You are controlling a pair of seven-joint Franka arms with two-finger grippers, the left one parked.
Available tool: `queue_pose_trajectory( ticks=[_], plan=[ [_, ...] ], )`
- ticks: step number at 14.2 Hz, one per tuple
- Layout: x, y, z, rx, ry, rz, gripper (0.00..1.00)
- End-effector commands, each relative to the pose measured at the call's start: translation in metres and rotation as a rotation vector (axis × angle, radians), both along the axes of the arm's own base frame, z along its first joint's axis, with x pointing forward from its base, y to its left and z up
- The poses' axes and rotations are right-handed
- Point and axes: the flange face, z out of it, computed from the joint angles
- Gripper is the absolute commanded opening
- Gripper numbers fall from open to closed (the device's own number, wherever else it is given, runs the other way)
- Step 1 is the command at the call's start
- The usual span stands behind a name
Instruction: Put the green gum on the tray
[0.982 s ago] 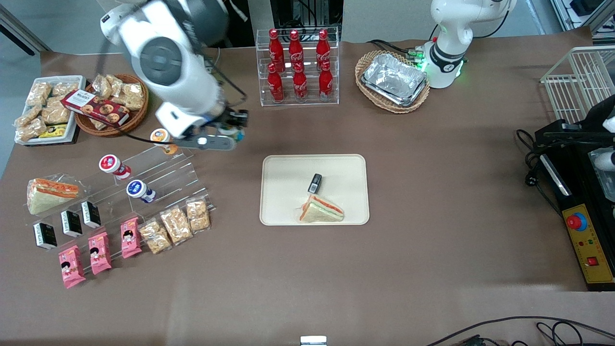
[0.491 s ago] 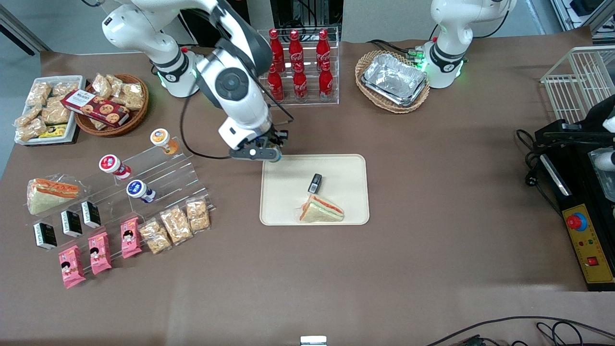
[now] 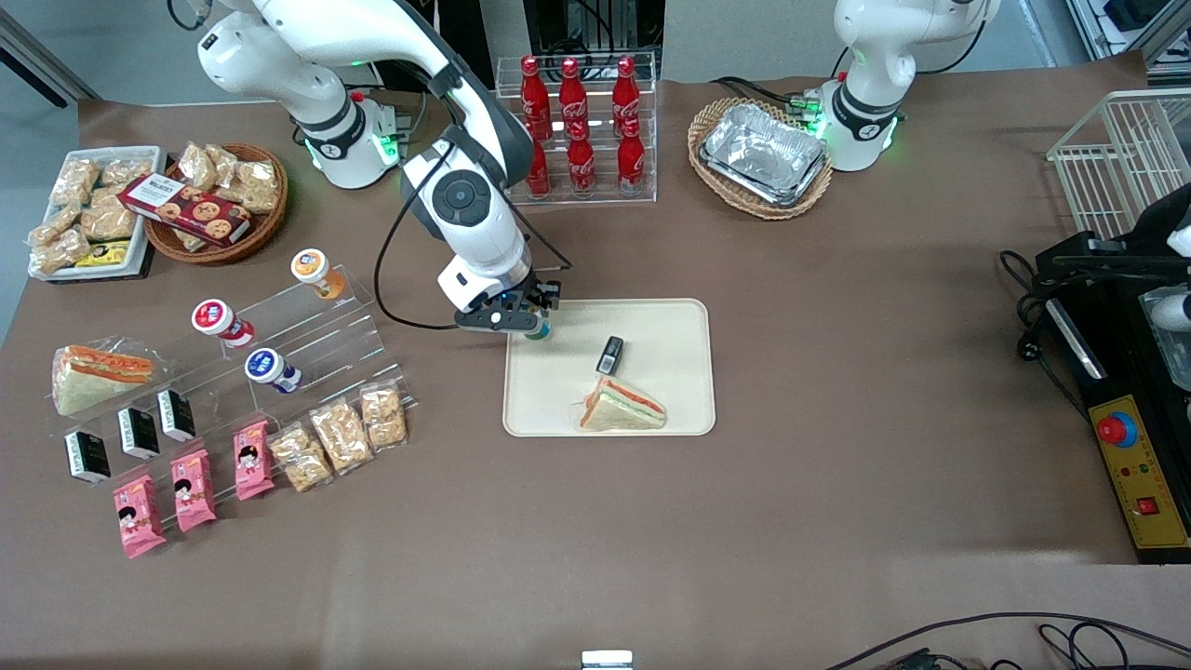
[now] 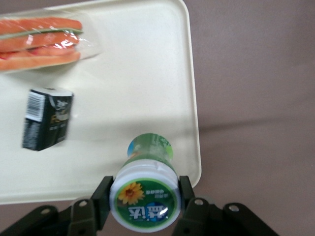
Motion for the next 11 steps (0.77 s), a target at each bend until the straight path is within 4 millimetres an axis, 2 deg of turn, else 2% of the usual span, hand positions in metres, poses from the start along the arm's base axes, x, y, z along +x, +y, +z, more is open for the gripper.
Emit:
queue_pose_trajectory(
  ticks=[1,4,6,7,8,9,11],
  plan=[
    [-0.004,0.005,-0.031,-0.001,-0.007,0.006,0.20],
    [-0.004,0.004,-0.043,-0.012,0.000,0.007,0.22],
    [-0.005,0.005,-0.045,-0.014,0.002,0.007,0.28],
    [-0.005,0.005,-0.047,-0.016,0.004,0.007,0.43],
    [-0.005,0.005,-0.049,-0.018,0.006,0.005,0.86],
    [-0.003,0.003,-0.048,-0.017,0.004,-0.002,1.00],
    [0.002,0.001,-0.035,-0.006,-0.004,-0.013,1.00]
  ],
)
